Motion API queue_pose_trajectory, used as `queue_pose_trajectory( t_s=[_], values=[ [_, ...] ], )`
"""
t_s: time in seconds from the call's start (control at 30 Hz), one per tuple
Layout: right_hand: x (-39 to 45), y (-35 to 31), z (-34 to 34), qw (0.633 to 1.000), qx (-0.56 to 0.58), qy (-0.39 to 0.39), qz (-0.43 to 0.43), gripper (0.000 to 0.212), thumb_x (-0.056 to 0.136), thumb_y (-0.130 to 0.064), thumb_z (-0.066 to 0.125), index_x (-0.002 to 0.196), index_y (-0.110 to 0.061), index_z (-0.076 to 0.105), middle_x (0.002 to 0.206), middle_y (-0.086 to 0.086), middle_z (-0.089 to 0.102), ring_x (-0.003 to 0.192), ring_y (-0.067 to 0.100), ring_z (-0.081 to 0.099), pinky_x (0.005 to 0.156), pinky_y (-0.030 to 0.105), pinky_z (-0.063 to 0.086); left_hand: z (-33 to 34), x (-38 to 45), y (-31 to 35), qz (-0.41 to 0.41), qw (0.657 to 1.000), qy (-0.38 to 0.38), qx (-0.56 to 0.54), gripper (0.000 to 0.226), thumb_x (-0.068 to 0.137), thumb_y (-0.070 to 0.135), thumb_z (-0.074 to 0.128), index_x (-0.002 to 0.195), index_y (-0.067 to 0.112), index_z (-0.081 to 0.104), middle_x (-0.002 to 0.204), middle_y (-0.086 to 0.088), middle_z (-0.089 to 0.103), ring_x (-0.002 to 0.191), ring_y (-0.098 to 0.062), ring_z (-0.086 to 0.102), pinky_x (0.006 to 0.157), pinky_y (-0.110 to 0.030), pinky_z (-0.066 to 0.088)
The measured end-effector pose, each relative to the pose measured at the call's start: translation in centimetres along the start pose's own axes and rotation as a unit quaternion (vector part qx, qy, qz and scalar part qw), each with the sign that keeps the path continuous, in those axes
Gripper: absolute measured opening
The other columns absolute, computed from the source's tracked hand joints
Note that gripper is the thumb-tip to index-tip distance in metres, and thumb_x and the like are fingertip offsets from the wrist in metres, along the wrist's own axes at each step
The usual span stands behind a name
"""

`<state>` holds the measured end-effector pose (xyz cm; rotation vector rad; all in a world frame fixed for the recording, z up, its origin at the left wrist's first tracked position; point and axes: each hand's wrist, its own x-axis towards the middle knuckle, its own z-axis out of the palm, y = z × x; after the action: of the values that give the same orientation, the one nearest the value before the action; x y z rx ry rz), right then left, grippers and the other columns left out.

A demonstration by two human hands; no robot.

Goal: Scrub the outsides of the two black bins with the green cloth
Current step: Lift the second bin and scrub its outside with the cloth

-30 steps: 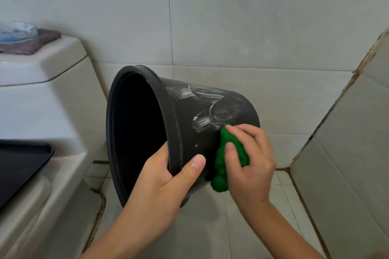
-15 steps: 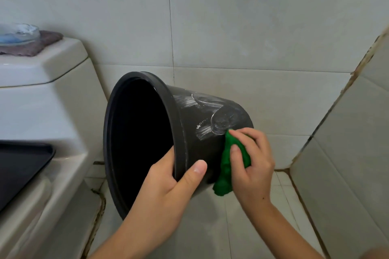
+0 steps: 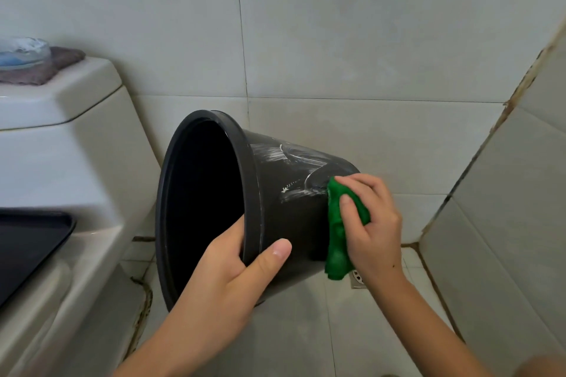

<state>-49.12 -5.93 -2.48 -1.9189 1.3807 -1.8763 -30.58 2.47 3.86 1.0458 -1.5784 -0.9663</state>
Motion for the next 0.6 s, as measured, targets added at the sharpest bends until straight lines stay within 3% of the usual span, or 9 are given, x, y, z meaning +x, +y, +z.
queue_pose_trajectory(
  t_s=[0.1,0.17,0.27,0.37,0.47,0.6],
  values=[
    [-0.1,-0.8,0.6,1.000,0.018,0.013,0.020,0.028,0.089,-0.021,0.050,0.108,-0.017,0.069,0.108,-0.014,0.054,0.104,0.003,0.054,0.090,0.024,0.047,0.2,0.1,-0.2,0.002,1.000,0.003,0.007,0.028,0.080,0.039,0.062,0.108,0.035,0.065,0.094,0.029,0.072,0.093,0.010,0.066,0.072,-0.001,0.044],
    [-0.3,-2.9,1.3,0.999,0.037,-0.009,-0.021,0.028,0.089,-0.018,0.052,0.108,-0.010,0.071,0.108,-0.005,0.057,0.103,0.014,0.057,0.089,0.028,0.047,0.6,0.2,-0.2,0.013,1.000,-0.007,0.011,0.035,0.077,0.049,0.059,0.108,0.034,0.065,0.092,0.023,0.073,0.089,0.006,0.067,0.070,-0.003,0.046],
    [0.0,-5.9,1.6,0.991,0.067,-0.052,-0.107,0.027,0.090,-0.012,0.053,0.108,-0.002,0.071,0.106,0.006,0.061,0.100,0.020,0.059,0.088,0.029,0.047,0.9,0.5,-0.3,0.016,1.000,0.003,0.011,0.023,0.078,0.044,0.064,0.097,0.031,0.066,0.081,0.010,0.072,0.072,-0.004,0.067,0.062,-0.007,0.048],
    [1.0,-5.5,1.1,0.985,0.052,-0.075,-0.149,0.027,0.091,-0.013,0.054,0.108,-0.002,0.072,0.104,0.009,0.063,0.098,0.020,0.060,0.086,0.032,0.048,0.9,0.8,-0.7,0.023,1.000,0.008,0.006,0.018,0.082,0.040,0.062,0.095,0.029,0.063,0.079,0.021,0.070,0.075,0.008,0.065,0.063,-0.004,0.046],
    [0.0,-2.5,1.0,0.993,0.029,-0.064,-0.095,0.027,0.089,-0.017,0.054,0.104,-0.004,0.073,0.101,0.005,0.062,0.096,0.018,0.060,0.084,0.031,0.049,1.1,0.5,-1.4,0.011,1.000,-0.004,0.007,0.030,0.080,0.047,0.056,0.104,0.032,0.066,0.094,0.023,0.073,0.090,0.008,0.067,0.073,-0.004,0.046],
    [-1.2,1.6,0.3,0.998,-0.008,-0.044,0.050,0.031,0.085,-0.027,0.050,0.096,-0.013,0.075,0.097,-0.010,0.058,0.095,0.001,0.056,0.083,0.013,0.043,1.1,-0.2,-2.1,-0.016,1.000,-0.018,-0.007,0.039,0.079,0.046,0.060,0.115,0.031,0.066,0.106,0.022,0.073,0.103,0.006,0.066,0.079,-0.003,0.046]
  ],
)
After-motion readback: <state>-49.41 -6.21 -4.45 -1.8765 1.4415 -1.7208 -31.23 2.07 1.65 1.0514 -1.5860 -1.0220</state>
